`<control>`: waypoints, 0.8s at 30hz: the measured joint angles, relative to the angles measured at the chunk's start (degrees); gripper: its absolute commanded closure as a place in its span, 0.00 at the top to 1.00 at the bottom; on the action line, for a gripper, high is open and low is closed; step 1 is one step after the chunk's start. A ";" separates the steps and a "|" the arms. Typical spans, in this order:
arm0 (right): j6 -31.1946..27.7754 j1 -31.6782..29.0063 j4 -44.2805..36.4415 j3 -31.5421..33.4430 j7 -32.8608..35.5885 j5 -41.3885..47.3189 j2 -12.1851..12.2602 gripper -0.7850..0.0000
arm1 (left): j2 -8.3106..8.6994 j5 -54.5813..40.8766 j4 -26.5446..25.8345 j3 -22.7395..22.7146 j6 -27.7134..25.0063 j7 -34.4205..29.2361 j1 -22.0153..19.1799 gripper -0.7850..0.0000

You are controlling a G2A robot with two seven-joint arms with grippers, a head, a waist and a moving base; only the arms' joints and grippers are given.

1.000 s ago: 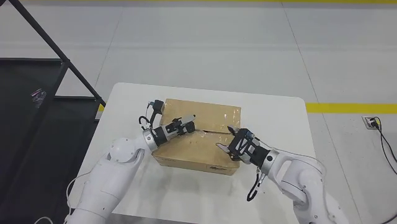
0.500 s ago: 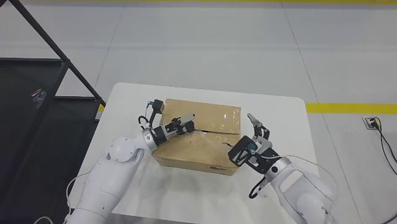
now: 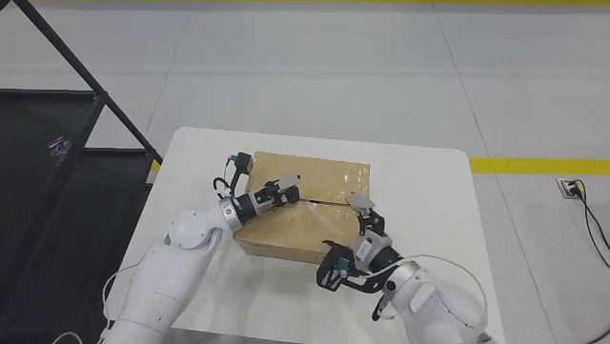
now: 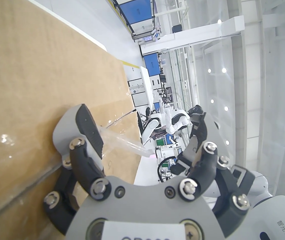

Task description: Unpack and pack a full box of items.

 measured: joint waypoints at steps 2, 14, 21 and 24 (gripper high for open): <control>4.10 -0.42 0.60 -3.43 2.41 -7.04 -0.33 1.00 | -0.01 0.01 -0.02 -0.03 0.04 -0.02 -0.01 1.00; 12.41 6.52 10.75 -16.18 19.43 -23.82 -4.27 1.00 | -0.04 -0.34 0.25 -0.39 0.00 -0.38 -0.26 1.00; 13.10 10.58 14.95 -18.57 25.32 -24.99 -6.55 1.00 | -0.04 -0.92 0.38 -0.66 -0.12 -0.84 -0.26 1.00; 14.88 11.63 16.10 -18.64 28.44 -25.43 -7.45 1.00 | -0.06 -1.04 0.44 -0.70 -0.22 -1.00 -0.30 1.00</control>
